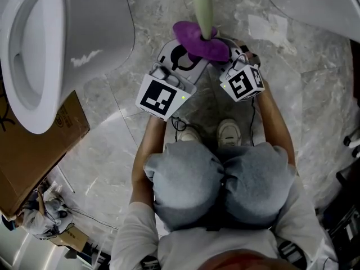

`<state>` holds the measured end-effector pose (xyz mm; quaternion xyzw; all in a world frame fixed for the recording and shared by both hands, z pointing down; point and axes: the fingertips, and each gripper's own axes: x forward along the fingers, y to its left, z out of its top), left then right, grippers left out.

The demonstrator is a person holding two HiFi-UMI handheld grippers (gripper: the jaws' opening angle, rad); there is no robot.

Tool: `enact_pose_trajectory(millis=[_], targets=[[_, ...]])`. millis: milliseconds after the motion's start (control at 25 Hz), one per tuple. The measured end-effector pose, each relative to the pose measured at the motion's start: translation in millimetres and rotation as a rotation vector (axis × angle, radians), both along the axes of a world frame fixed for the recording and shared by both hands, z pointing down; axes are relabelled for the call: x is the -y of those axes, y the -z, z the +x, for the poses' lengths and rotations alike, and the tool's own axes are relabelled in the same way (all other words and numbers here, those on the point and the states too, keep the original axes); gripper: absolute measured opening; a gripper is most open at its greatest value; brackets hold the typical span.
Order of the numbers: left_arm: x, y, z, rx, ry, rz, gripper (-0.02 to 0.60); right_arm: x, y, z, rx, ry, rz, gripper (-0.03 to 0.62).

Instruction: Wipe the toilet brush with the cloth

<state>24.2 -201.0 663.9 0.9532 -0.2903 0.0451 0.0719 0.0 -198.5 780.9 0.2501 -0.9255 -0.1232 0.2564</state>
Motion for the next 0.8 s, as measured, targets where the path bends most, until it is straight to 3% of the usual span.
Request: enact_pose_trajectory(millis=[800], targets=[[31.6,117.4,-13.2,-0.102,-0.027,-0.004,0.153,0.3,-4.5,-0.7,-0.016,0.007,0.002,0.081]])
